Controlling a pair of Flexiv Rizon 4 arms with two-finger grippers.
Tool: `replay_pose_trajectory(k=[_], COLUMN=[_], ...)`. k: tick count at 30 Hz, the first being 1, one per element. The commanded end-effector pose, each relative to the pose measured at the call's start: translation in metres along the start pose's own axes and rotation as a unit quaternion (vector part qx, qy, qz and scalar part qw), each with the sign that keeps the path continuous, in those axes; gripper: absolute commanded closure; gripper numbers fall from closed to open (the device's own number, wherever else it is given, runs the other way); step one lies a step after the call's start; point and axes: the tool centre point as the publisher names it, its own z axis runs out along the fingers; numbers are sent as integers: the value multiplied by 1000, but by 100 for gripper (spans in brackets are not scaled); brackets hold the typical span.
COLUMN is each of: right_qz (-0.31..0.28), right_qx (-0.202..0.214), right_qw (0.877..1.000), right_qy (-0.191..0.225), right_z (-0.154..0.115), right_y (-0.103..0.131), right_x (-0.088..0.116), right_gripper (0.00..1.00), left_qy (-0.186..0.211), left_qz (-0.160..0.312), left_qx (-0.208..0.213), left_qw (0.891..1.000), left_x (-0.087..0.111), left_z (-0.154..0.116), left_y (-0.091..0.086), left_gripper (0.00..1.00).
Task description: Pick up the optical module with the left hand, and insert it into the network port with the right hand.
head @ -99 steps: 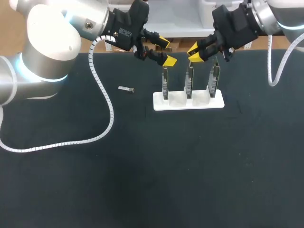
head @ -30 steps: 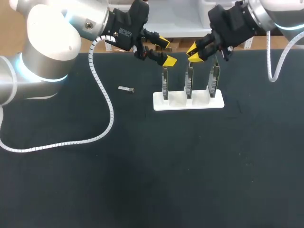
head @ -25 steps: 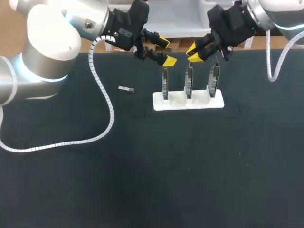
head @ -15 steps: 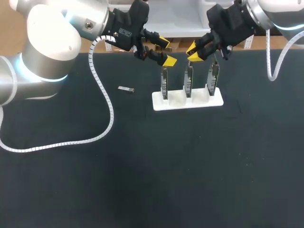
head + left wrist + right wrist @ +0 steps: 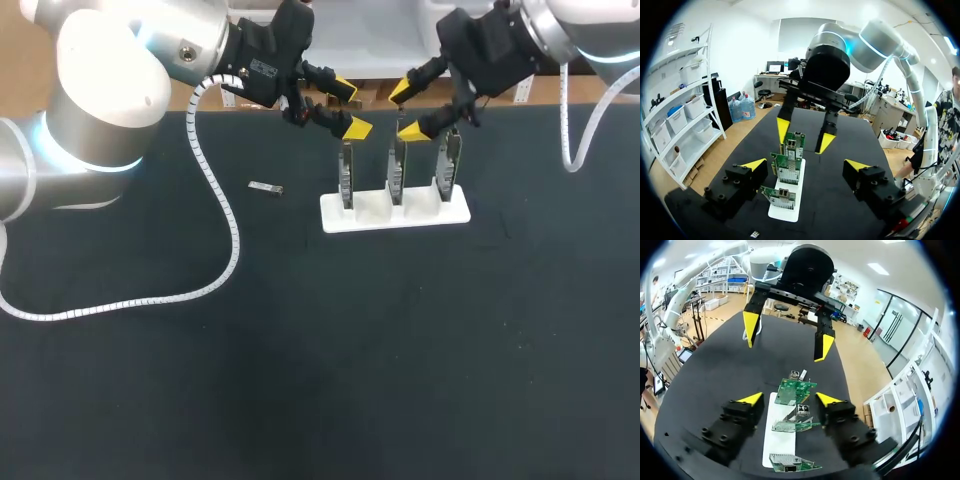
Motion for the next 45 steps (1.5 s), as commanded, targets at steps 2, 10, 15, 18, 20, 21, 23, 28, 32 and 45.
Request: replay_pose_trajectory(k=[2,10,15,18,20,21,23,28,32,45], right_qz=[10,40,46,46,46,46,46,46,46,53], right_qx=[2,2,0,0,0,0,0,0,0,-4], right_qw=[1000,998,997,997,997,997,997,997,997,997], right_qy=[-10,-47,-57,-57,-57,-57,-57,-57,-57,-50], right_z=[-2,-16,-18,-18,-18,-18,-18,-18,-18,-12], right_y=[-2,-14,-16,-16,-16,-16,-16,-16,-16,-11], right_x=[-3,-17,-18,-18,-18,-18,-18,-18,-18,-13], right_gripper=[0,0,64,100,100,100,100,100,100,100], left_qy=[3,3,3,3,3,3,3,3,3,3], left_qz=[-2,-2,-2,-2,-2,-2,-2,-2,-2,-2], left_qx=[-1,-1,-1,-1,-1,-1,-1,-1,-1,-1], left_qw=[1000,1000,1000,1000,1000,1000,1000,1000,1000,1000], left_x=[-1,-1,-1,-1,-1,-1,-1,-1,-1,-1], left_z=[0,0,0,0,0,0,0,0,0,0], left_y=[-1,-1,-1,-1,-1,-1,-1,-1,-1,-1], left_gripper=[0,0,0,0,0,0,0,0,0,0])
